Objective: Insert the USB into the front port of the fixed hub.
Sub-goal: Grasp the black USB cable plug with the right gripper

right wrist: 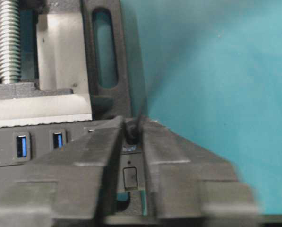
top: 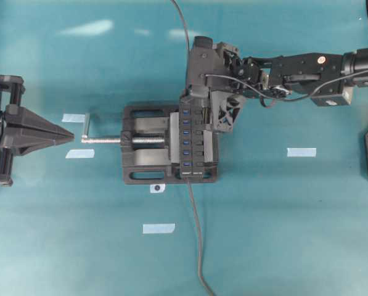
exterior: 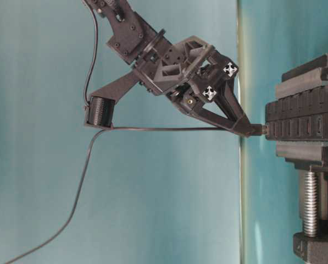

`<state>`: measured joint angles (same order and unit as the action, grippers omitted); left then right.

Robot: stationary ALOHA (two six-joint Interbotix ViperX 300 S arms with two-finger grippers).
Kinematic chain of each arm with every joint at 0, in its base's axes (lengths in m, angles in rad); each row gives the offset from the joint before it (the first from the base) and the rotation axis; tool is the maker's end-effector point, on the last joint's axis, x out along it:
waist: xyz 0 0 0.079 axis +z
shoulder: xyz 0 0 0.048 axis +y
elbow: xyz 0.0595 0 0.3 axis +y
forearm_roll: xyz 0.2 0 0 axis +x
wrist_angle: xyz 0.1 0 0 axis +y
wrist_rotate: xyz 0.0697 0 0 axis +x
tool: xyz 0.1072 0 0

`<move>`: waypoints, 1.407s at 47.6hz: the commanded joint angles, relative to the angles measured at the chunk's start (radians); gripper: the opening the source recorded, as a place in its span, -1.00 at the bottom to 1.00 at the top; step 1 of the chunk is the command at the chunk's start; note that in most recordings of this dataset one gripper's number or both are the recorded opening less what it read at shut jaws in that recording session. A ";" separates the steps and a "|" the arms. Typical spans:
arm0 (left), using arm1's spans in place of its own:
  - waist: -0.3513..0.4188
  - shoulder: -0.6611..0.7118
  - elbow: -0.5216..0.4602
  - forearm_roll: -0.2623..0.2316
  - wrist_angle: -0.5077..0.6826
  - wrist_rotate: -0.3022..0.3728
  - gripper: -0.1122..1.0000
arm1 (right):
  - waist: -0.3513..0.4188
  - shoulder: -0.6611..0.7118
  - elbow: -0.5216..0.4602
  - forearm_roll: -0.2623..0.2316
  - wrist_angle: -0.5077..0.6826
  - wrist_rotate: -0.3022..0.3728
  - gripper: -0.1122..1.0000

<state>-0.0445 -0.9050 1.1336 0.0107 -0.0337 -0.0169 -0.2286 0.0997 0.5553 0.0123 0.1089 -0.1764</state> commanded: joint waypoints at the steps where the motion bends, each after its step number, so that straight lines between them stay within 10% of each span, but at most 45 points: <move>1: -0.002 0.003 -0.012 0.002 -0.005 -0.002 -0.80 | 0.002 -0.020 -0.025 0.003 -0.005 0.003 -0.61; 67: -0.002 -0.029 -0.015 0.002 0.071 -0.002 -0.80 | 0.170 -0.221 -0.025 0.006 0.115 0.146 -0.66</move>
<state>-0.0430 -0.9373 1.1336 0.0092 0.0399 -0.0184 -0.0675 -0.0920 0.5538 0.0138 0.2286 -0.0430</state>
